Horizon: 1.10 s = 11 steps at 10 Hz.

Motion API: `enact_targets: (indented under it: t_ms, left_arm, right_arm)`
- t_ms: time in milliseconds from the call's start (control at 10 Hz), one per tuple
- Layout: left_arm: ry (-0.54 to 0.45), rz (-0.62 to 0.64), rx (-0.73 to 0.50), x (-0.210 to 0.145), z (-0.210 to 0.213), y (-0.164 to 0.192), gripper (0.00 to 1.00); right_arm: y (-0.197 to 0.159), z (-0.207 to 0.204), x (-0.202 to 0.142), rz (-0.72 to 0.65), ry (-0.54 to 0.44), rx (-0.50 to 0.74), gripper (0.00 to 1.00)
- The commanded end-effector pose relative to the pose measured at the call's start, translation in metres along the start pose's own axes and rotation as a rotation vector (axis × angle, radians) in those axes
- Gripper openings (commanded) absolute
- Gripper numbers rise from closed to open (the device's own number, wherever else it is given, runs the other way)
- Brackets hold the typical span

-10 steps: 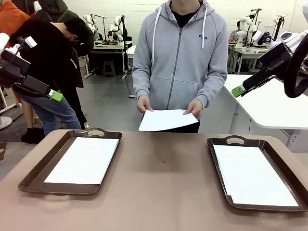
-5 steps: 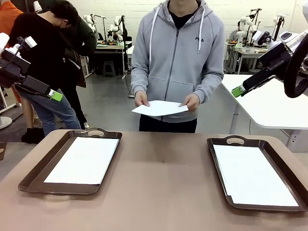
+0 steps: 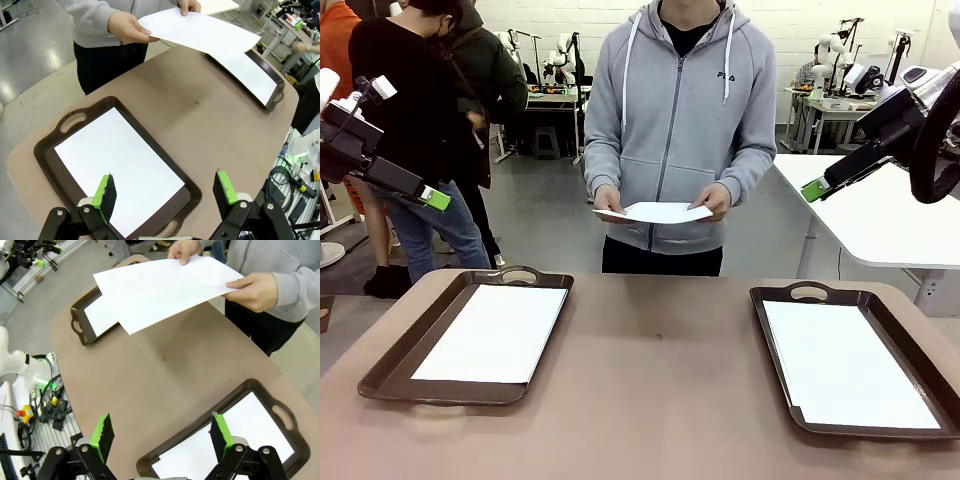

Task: Sort the A4 documents.
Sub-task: Receive the A4 Paper.

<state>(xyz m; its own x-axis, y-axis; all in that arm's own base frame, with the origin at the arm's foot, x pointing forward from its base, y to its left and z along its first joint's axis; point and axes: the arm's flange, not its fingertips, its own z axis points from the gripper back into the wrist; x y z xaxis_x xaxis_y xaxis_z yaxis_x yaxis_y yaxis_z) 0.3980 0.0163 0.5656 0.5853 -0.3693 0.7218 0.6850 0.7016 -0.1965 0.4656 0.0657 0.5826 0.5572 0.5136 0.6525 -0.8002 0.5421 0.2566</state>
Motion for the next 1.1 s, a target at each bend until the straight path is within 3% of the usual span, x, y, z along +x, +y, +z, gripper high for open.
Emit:
enact_targets:
  t_ms: [0,1000]
  left_arm:
    - [0.004,-0.002,0.005,0.0001,-0.0003,-0.0007,1.00]
    - [0.004,-0.002,0.005,0.0001,-0.0003,-0.0007,1.00]
  right_arm:
    - [0.0005,-0.0004,0.0003,0.002,0.001,-0.001,1.00]
    - [0.0005,-0.0004,0.0003,0.002,0.001,-0.001,1.00]
